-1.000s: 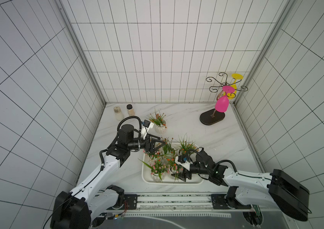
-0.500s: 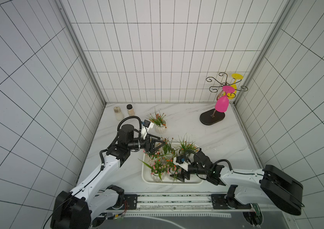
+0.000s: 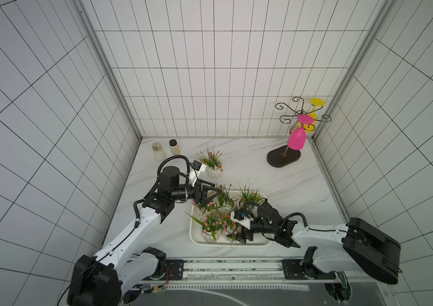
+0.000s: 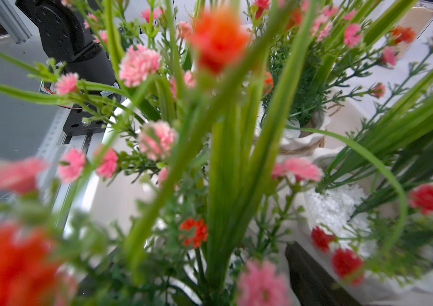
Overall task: Put the potted gypsophila into the storage box
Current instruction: Place the baby's breath potted plant at the storage box.
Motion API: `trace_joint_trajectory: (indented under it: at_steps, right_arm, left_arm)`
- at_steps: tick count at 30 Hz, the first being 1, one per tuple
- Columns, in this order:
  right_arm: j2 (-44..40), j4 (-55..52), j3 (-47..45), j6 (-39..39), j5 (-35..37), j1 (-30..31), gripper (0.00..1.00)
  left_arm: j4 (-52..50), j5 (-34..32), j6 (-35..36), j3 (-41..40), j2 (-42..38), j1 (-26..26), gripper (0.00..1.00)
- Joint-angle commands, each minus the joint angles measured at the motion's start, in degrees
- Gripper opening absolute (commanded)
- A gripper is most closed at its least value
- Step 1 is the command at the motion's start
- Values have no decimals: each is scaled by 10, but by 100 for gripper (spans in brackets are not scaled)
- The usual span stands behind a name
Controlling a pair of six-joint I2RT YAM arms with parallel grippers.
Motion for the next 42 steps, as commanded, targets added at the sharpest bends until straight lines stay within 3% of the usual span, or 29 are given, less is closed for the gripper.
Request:
trace_joint_trajectory:
  at_steps: [1, 8, 32, 42]
  right_arm:
    - [9, 30, 0, -6, -20, 4, 78]
    - [-9, 28, -10, -6, -2, 3, 99]
    - [-228, -87, -79, 16, 32, 3, 99]
    - [-315, -117, -96, 64, 99, 3, 94]
  left_arm:
    - [-3, -3, 8, 10, 1, -3, 79]
    - [-4, -3, 9, 10, 1, -3, 79]
    - [-14, -8, 19, 14, -2, -2, 80]
    - [-22, -17, 25, 17, -5, 0, 80]
